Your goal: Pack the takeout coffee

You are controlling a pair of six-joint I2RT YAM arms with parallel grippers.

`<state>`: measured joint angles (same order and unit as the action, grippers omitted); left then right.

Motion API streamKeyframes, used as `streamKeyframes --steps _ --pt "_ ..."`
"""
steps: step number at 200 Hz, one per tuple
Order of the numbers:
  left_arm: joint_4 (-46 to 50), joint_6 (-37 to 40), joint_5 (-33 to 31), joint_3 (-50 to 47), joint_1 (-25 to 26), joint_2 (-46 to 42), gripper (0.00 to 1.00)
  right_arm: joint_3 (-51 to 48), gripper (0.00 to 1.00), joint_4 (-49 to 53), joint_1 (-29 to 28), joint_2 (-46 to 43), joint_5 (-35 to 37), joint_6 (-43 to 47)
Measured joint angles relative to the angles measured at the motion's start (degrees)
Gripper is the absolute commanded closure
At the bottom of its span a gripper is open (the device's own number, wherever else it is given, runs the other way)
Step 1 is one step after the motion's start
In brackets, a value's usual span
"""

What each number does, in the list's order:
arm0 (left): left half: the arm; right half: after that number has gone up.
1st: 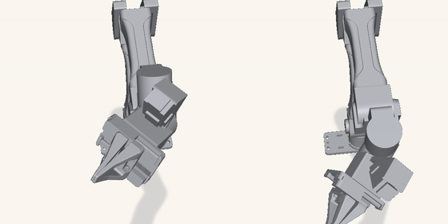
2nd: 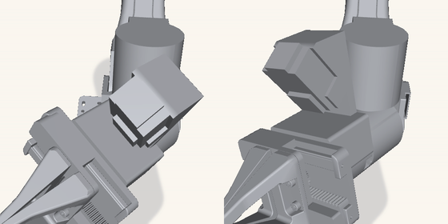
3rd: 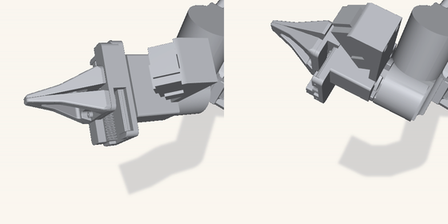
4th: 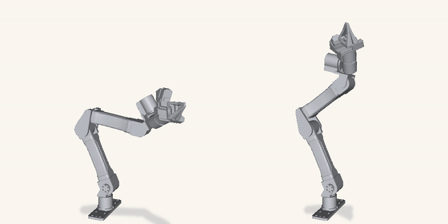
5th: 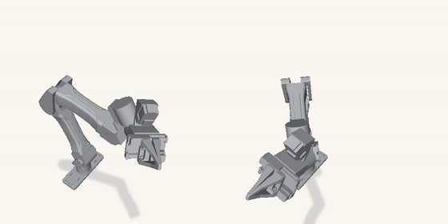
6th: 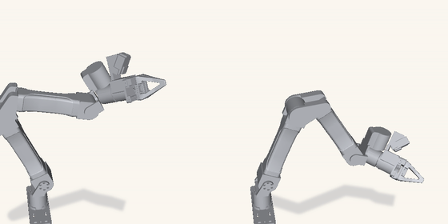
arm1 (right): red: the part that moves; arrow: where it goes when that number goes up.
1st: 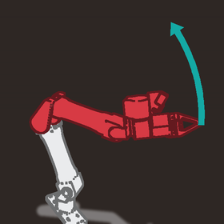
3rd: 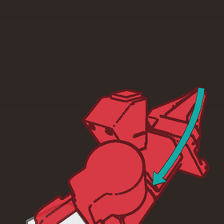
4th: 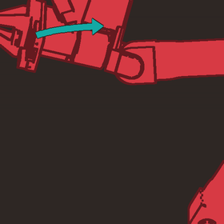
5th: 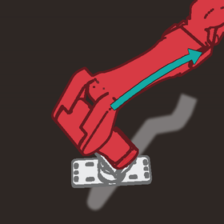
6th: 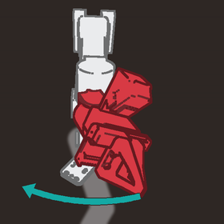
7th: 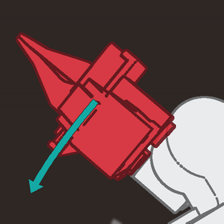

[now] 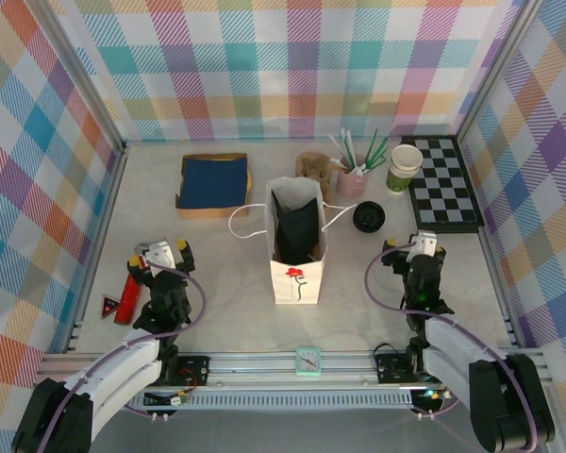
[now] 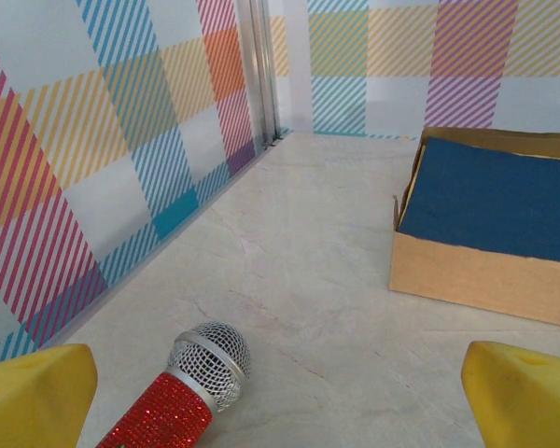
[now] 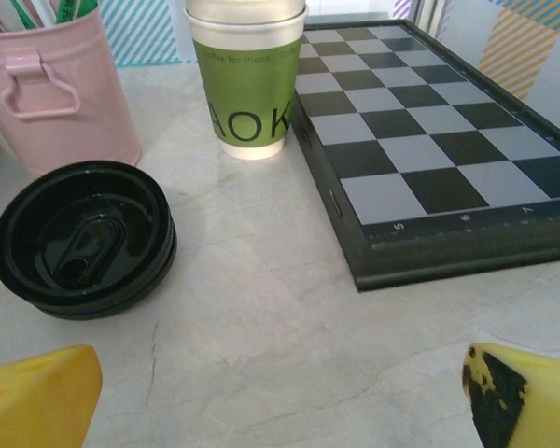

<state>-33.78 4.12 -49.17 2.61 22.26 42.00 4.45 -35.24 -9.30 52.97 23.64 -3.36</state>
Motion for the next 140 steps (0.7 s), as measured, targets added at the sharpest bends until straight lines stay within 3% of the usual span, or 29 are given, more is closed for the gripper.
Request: streamKeyframes --steps 140 --pt "-15.28 0.31 2.95 -0.02 -1.57 15.08 0.00 1.84 0.01 -20.33 0.74 17.79 -0.33 2.69"
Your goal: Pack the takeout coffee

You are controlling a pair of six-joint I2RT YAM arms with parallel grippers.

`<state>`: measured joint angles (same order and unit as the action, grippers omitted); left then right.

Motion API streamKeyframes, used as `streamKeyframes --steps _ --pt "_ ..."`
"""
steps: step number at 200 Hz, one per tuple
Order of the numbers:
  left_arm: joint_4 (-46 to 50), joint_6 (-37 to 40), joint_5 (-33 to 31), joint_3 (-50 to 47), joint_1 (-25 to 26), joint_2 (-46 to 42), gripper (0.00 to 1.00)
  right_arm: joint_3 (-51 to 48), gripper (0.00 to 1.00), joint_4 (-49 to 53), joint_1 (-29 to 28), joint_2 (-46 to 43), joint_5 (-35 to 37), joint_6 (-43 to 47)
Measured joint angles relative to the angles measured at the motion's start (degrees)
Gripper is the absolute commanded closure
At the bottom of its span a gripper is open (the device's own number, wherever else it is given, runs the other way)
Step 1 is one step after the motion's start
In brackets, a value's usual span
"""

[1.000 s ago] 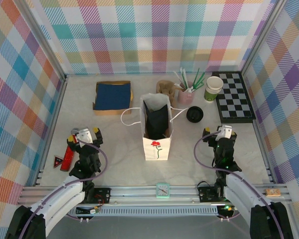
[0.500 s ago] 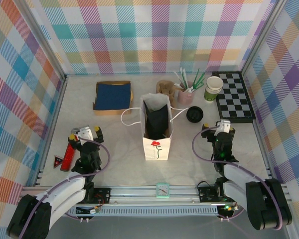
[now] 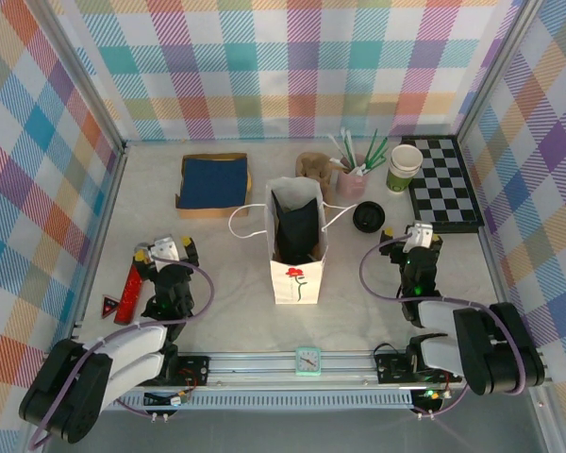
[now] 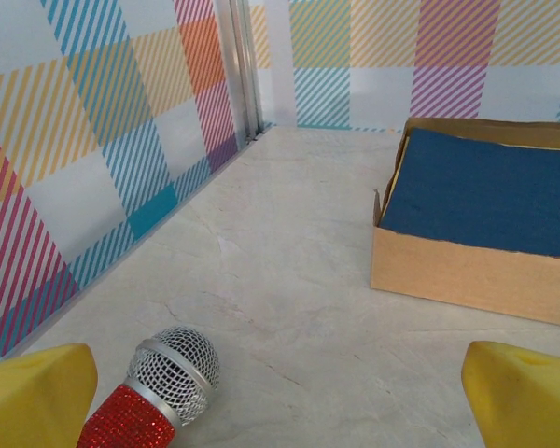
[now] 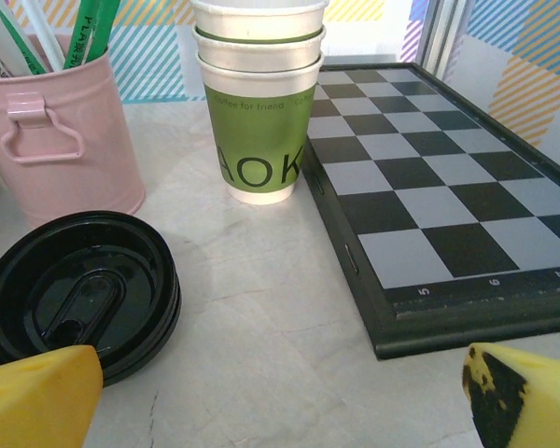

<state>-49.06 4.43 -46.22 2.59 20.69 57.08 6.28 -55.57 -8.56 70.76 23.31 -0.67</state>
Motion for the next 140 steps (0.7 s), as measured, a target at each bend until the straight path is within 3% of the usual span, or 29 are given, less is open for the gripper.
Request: streamKeyframes --steps 33,73,140 --pt "-4.00 0.44 0.33 0.00 -0.22 3.15 0.00 0.07 0.01 -4.96 0.04 3.37 -0.04 0.11" --pt "-8.07 1.09 0.37 0.00 -0.26 5.99 0.00 0.11 0.01 -15.61 0.31 14.71 -0.28 0.33" --pt "-15.02 1.46 1.27 0.00 -0.66 12.22 0.00 0.15 0.01 -18.99 0.31 14.88 -2.05 0.57"
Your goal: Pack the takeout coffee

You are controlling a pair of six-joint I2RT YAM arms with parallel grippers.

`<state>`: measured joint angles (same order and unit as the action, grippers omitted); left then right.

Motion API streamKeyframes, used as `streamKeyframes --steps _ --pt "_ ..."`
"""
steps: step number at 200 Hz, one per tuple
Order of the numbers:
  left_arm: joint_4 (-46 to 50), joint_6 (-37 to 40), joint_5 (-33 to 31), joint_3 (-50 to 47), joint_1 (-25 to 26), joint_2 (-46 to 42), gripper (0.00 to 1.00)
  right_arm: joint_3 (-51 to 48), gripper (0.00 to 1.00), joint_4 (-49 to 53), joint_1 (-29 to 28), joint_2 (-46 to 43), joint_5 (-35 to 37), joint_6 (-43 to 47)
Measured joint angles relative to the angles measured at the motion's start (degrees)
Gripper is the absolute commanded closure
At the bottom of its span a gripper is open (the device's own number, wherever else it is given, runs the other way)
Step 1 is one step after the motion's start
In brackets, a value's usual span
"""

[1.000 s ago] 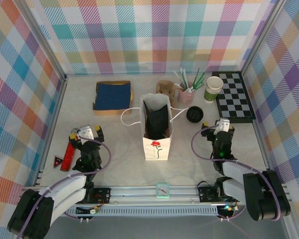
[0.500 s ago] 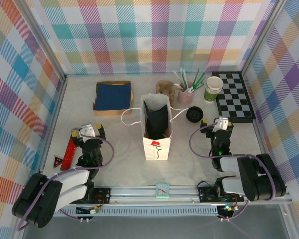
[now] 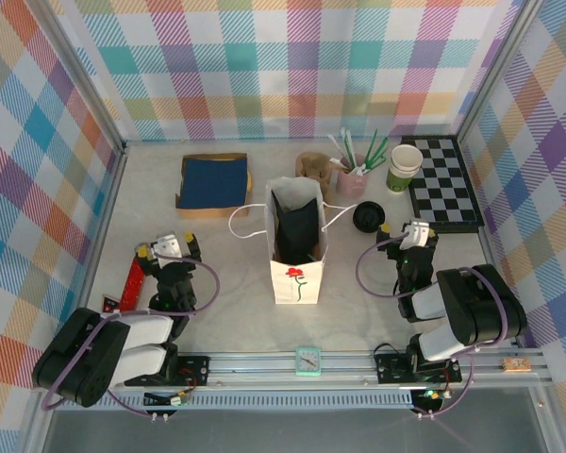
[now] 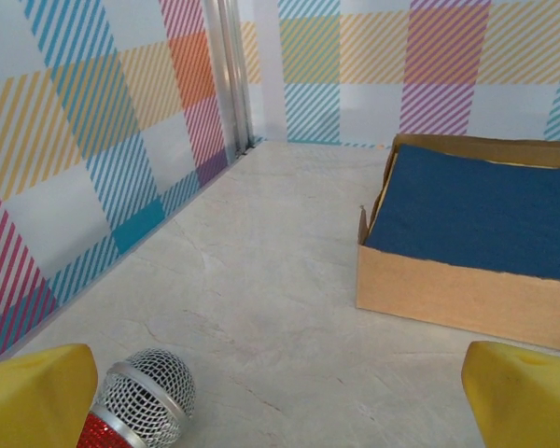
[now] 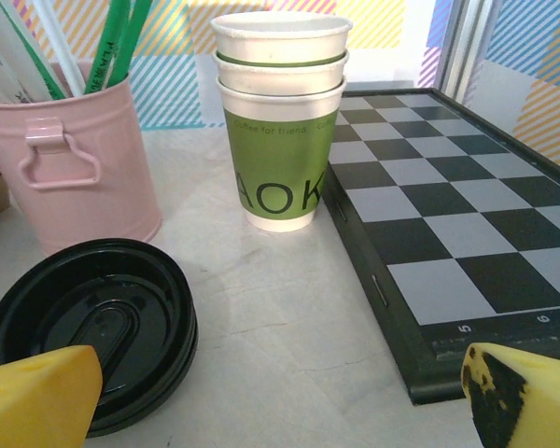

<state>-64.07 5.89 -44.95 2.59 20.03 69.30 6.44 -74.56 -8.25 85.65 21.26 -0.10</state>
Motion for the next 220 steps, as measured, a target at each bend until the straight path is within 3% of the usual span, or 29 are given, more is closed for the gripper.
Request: streamKeyframes --steps 48,113,174,220 --pt "-6.86 0.70 0.87 0.35 -0.02 8.52 0.00 1.05 0.01 -0.02 0.00 1.20 -4.44 1.95" --pt "-9.81 1.05 1.46 1.49 -0.09 10.16 0.00 1.81 0.01 -1.01 0.00 5.07 -7.48 3.61" --pt "-11.13 1.03 2.05 5.40 -0.74 17.57 0.00 2.89 0.01 -0.74 0.00 5.03 -7.93 3.91" --pt "-11.32 1.18 3.08 6.78 -1.07 19.78 0.00 7.54 0.01 6.67 0.07 4.04 -7.89 3.93"
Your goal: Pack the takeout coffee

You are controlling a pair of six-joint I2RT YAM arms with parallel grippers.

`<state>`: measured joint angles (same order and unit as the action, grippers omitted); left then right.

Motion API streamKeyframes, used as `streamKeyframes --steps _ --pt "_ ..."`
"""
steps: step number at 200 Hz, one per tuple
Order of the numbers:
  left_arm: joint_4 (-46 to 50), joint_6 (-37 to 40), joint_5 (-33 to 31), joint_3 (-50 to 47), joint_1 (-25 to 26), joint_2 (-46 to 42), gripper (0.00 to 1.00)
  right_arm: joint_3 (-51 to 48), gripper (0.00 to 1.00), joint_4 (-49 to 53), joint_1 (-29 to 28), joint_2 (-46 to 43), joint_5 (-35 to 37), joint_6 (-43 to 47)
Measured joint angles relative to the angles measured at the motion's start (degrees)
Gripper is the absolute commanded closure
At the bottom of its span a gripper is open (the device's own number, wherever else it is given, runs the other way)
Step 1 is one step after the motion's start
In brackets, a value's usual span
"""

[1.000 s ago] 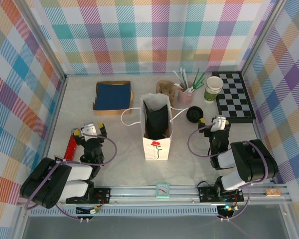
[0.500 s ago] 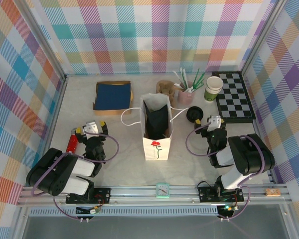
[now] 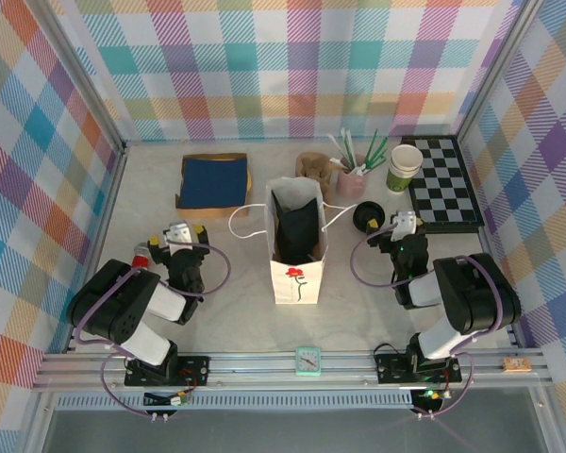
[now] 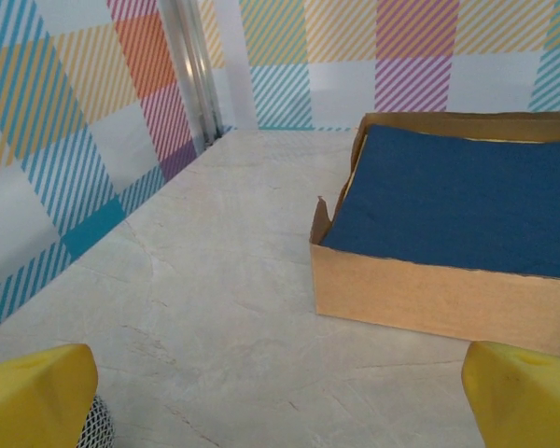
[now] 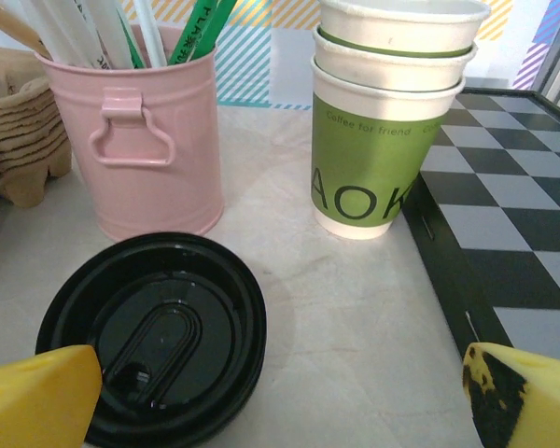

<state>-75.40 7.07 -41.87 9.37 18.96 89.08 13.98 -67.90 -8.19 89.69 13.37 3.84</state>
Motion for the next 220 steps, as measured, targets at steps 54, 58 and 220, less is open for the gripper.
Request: streamKeyframes --steps 54,58,220 --pt "0.02 1.86 4.85 0.61 0.00 1.25 0.00 6.64 0.01 11.76 3.32 -0.39 -1.73 -2.08" --pt "0.02 2.01 5.18 0.68 0.00 1.36 0.00 6.82 0.01 12.37 3.50 -0.42 -1.79 -2.19" --pt "9.03 0.94 20.44 6.36 -7.72 1.36 0.00 6.93 0.01 16.52 3.74 -0.70 -3.39 -3.15"
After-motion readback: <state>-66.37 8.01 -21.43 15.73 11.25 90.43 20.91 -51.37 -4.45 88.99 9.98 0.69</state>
